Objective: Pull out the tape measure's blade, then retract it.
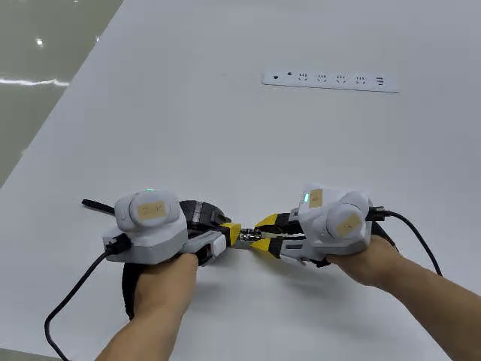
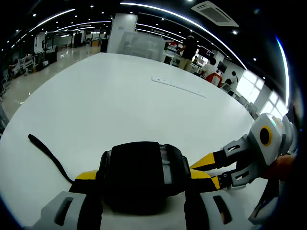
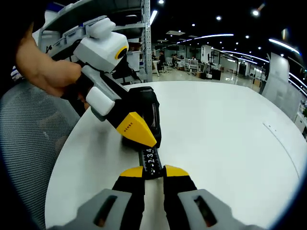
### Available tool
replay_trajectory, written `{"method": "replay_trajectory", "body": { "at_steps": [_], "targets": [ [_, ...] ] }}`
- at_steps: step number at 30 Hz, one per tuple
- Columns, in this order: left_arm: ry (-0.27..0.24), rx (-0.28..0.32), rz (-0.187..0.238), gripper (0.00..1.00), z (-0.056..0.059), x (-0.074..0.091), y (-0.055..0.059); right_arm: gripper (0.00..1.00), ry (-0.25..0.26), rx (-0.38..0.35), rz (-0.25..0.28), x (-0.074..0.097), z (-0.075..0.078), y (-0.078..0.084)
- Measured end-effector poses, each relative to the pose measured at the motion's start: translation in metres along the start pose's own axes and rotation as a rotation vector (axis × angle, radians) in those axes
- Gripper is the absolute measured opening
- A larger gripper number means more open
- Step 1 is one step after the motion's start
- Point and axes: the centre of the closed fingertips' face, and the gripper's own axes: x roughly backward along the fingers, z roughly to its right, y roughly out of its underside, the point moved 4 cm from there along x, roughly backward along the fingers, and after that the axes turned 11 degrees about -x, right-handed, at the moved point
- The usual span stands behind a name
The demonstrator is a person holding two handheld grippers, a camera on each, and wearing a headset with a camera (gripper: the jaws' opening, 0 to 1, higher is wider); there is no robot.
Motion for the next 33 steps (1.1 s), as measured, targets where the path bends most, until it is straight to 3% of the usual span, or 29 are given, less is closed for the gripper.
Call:
{"method": "replay_trajectory", "body": {
  "at_steps": [13,28,33],
  "targets": [
    [0.006,0.003,-0.003,0.67,0.001,-0.001,-0.001,0.13,-0.019,0.020,-0.007,-0.014,-0.004,-0.009],
    [0.010,-0.001,0.007,0.68,0.001,-0.001,-0.002,0.14,-0.031,-0.018,0.007,-0.021,-0.008,-0.013],
    [0.009,-0.029,0.009,0.68,0.002,-0.002,-0.001,0.14,-0.027,-0.004,-0.012,-0.022,-0.011,-0.011]
  ]
}}
